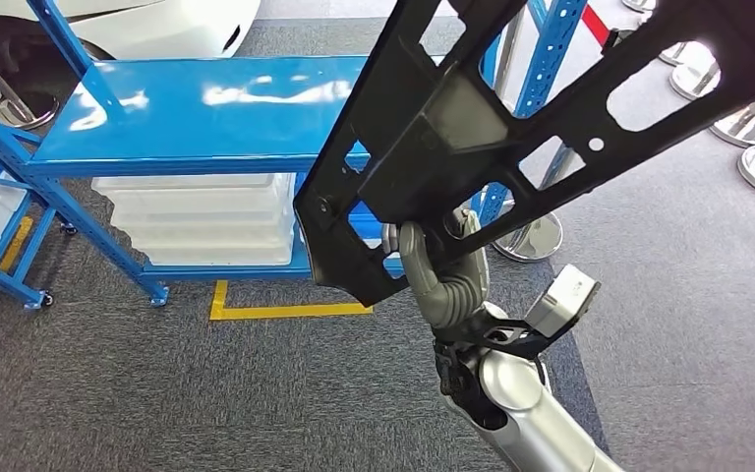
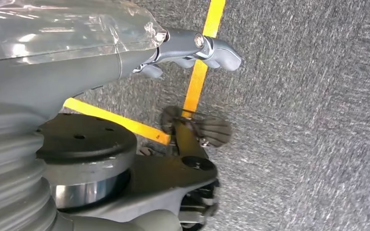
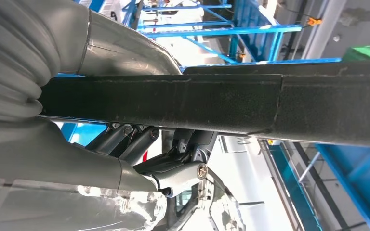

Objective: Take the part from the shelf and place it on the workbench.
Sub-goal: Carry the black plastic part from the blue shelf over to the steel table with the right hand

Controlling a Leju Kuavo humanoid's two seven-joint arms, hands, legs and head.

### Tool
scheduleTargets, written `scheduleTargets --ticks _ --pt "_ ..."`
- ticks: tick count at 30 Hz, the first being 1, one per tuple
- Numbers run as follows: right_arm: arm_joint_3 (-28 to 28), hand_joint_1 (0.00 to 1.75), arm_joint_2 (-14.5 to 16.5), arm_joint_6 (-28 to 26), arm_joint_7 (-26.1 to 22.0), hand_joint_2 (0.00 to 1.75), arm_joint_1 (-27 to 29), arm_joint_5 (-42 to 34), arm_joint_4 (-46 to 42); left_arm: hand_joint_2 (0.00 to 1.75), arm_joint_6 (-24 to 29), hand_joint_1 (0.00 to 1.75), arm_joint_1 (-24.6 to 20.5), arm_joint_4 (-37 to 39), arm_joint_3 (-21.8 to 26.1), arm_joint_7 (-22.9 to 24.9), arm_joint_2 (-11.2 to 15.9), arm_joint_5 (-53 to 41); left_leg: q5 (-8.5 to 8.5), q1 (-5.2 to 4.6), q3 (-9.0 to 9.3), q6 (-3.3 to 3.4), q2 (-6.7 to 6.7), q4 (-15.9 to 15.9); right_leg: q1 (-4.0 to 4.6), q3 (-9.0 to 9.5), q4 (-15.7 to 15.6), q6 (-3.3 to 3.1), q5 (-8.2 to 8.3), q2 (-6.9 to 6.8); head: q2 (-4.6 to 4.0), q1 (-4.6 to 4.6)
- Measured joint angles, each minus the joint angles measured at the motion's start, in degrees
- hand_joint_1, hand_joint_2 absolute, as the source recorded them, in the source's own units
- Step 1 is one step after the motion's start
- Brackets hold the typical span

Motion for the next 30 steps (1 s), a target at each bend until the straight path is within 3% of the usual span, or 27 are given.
scheduleTargets --ticks 1,2,3,4,6,8,10,12,13,14,16,17,18,19,21,23,24,25,27,28,30 --pt "0.0 1.75 0.0 -0.1 0.0 1.75 0.1 0.0 0.0 1.75 -0.1 0.00 0.0 0.0 0.0 0.0 0.1 -0.3 -2.49 0.18 -0.99 -0.31 0.01 4.1 -0.02 -0.71 0.2 -0.12 0.42 -0.05 0.00 -0.34" --pt "0.0 1.75 0.0 -0.3 0.1 1.75 0.2 -0.1 0.0 1.75 -0.1 0.00 0.0 0.0 0.0 0.0 0.1 -0.4 -3.83 0.37 -1.55 -0.62 0.02 7.5 -0.05 -1.46 0.5 -0.08 0.83 -0.06 0.00 -0.54" --pt "0.0 1.75 0.0 -0.4 0.2 1.75 0.4 -0.1 0.0 1.75 -0.2 0.00 0.0 0.0 0.0 -0.1 0.2 -0.5 -3.93 0.55 -1.36 -0.92 0.03 9.4 -0.11 -2.27 0.9 -0.01 1.19 -0.07 0.00 -0.62" --pt "0.0 1.75 0.0 -0.5 0.3 1.75 0.5 -0.1 0.0 1.75 -0.2 0.00 0.0 0.0 0.0 -0.4 0.3 -0.5 -2.92 0.73 -0.24 -1.18 0.04 9.3 -0.21 -3.09 1.3 0.13 1.49 -0.06 0.00 -0.69" --pt "0.0 1.75 0.0 -0.6 0.3 1.75 0.6 -0.3 0.0 1.75 -0.5 0.00 -0.1 0.0 0.0 -2.0 0.4 -0.3 -0.52 1.15 4.42 -1.64 0.00 3.8 -0.48 -4.73 2.4 0.61 1.96 0.03 0.00 -0.80" --pt "0.0 1.75 0.0 -0.6 0.2 1.75 0.6 -0.5 0.0 1.75 -0.8 0.00 -0.3 0.0 0.0 -3.7 0.5 0.0 -0.60 1.06 8.70 -1.38 -0.18 -3.1 -0.51 -6.10 3.4 1.37 2.46 0.09 0.00 -0.86" --pt "0.0 1.75 0.0 -0.5 0.0 1.75 0.6 -0.7 0.0 1.75 -1.0 0.00 -0.4 -0.2 0.0 -4.7 0.7 0.2 -1.12 0.61 9.61 -0.42 -0.41 -5.7 -0.46 -6.85 3.7 2.28 3.30 0.12 0.00 -0.73" --pt "0.0 1.75 0.0 -0.3 -0.2 1.75 0.7 -0.8 0.1 1.75 -0.8 0.00 -0.4 -0.7 0.0 -5.0 1.0 0.4 -0.21 0.68 8.79 0.70 -0.35 -5.9 -0.61 -7.42 3.8 3.04 3.41 0.23 0.00 -0.50" --pt "0.0 1.75 0.0 -0.2 -0.3 1.75 0.8 -0.8 0.2 1.75 -0.7 0.00 -0.4 -1.0 0.0 -5.0 1.3 0.5 0.39 0.75 8.28 1.28 -0.24 -6.0 -0.70 -7.96 4.8 3.29 2.06 0.27 0.00 -0.37" --pt "0.0 1.75 0.0 -0.1 -0.4 1.75 0.9 -0.9 0.2 1.75 -0.6 0.00 -0.5 -1.3 0.0 -5.0 1.5 0.6 1.04 0.85 7.64 1.80 -0.11 -6.2 -0.76 -8.77 6.9 3.49 -0.27 0.31 0.00 -0.25" --pt "0.0 1.75 -0.1 0.0 -0.4 1.75 0.9 -0.9 0.2 1.75 -0.5 0.00 -0.6 -1.7 0.0 -5.0 1.8 0.6 2.25 0.72 6.24 2.38 0.06 -6.2 -0.79 -10.63 13.9 3.69 -5.98 0.33 0.00 0.33" --pt "0.0 1.75 -0.1 0.1 -0.4 1.75 1.0 -0.9 0.3 1.75 -0.5 0.00 -0.6 -1.8 0.0 -5.0 2.0 0.6 2.82 0.63 5.53 2.48 0.11 -6.2 -0.79 -11.22 17.4 3.74 -7.66 0.34 0.00 0.66" --pt "0.0 1.75 -0.1 0.1 -0.4 1.75 1.0 -0.9 0.3 1.75 -0.5 0.00 -0.6 -2.0 0.0 -5.0 2.1 0.6 3.38 0.54 4.82 2.50 0.14 -6.1 -0.78 -11.14 19.7 3.73 -7.98 0.34 0.00 1.02" --pt "0.0 1.75 -0.1 0.1 -0.4 1.75 1.1 -0.9 0.3 1.75 -0.5 0.00 -0.6 -2.1 0.0 -5.0 2.2 0.6 3.93 0.45 4.12 2.46 0.16 -6.1 -0.77 -10.20 20.1 3.63 -7.09 0.34 0.00 1.32" --pt "0.0 1.75 -0.2 0.1 -0.4 1.75 1.1 -0.9 0.3 1.75 -0.5 0.00 -0.6 -2.3 0.0 -5.0 2.3 0.6 5.03 0.34 2.87 2.27 0.14 -6.0 -0.67 -5.53 15.2 3.15 -4.02 0.37 0.00 1.83" --pt "0.0 1.75 -0.2 0.1 -0.4 1.75 1.0 -0.9 0.3 1.75 -0.5 0.00 -0.6 -2.7 0.0 -5.1 2.3 0.6 6.08 0.21 2.05 1.83 0.07 -6.0 -0.31 0.19 6.7 2.49 -3.65 0.41 0.00 2.21" --pt "-0.1 1.75 -0.2 0.1 -0.4 1.75 1.0 -0.9 0.3 1.75 -0.5 0.00 -0.6 -2.8 0.0 -5.1 2.4 0.6 6.64 0.22 1.88 1.52 0.05 -6.1 -0.09 1.89 3.9 2.25 -4.03 0.45 0.00 2.33" --pt "-0.1 1.75 -0.2 0.1 -0.5 1.75 1.0 -0.9 0.3 1.75 -0.5 0.00 -0.6 -2.9 0.0 -5.1 2.4 0.5 7.25 0.28 1.78 1.14 0.05 -6.3 0.14 2.54 2.4 2.08 -4.37 0.49 0.00 2.43" --pt "-0.1 1.75 -0.2 0.1 -0.5 1.75 1.0 -0.9 0.4 1.75 -0.6 0.00 -0.6 -3.0 0.0 -5.1 2.6 0.5 8.06 0.39 1.62 0.39 0.01 -6.6 0.17 2.01 1.8 1.62 -3.33 0.36 0.00 2.48" --pt "-0.1 1.75 -0.1 0.1 -0.4 1.75 1.0 -0.9 0.4 1.75 -0.6 0.00 -0.6 -3.0 0.0 -5.1 2.6 0.5 7.21 0.42 1.25 0.09 -0.02 -6.0 0.06 1.51 1.6 1.25 -2.61 0.26 0.00 2.44" --pt "-0.1 1.75 -0.1 0.1 -0.4 1.75 1.1 -0.8 0.4 1.75 -0.8 0.00 -0.5 -3.0 0.0 -5.1 2.8 0.4 1.96 0.56 -0.14 -0.24 -0.06 -1.5 -0.21 0.01 1.4 0.41 -0.98 0.00 0.00 1.91"
